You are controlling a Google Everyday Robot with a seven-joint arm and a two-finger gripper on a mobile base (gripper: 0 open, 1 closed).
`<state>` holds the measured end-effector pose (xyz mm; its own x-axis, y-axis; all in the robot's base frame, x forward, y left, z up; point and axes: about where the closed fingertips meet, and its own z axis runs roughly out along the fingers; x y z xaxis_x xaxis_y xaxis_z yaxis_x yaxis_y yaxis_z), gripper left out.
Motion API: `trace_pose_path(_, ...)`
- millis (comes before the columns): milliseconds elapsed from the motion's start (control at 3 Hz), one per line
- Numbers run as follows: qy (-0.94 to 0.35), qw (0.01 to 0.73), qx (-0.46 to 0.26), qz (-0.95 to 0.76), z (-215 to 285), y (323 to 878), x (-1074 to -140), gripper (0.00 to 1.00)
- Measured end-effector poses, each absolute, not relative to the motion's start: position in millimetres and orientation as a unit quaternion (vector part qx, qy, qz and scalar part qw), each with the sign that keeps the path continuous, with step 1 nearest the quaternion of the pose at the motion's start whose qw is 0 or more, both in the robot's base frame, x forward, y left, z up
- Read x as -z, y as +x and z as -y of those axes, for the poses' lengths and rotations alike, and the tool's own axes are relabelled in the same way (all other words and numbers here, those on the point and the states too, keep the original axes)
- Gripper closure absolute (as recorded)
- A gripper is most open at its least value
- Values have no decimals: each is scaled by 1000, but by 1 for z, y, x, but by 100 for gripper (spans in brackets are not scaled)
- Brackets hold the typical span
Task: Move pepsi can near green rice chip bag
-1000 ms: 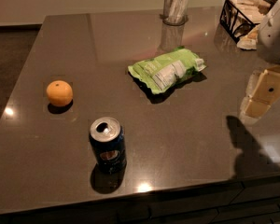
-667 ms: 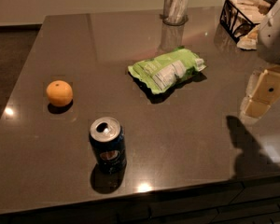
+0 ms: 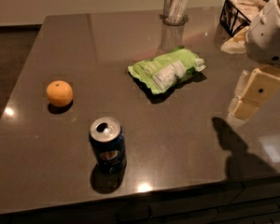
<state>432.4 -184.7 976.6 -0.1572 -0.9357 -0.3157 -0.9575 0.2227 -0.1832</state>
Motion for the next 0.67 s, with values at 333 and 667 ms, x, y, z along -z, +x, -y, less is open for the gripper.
trace_pose_path(333, -647, 211, -90, -727, 145, 418, -972, 0)
trace_pose_path(667, -663, 239, -145, -695, 103, 404, -961, 0)
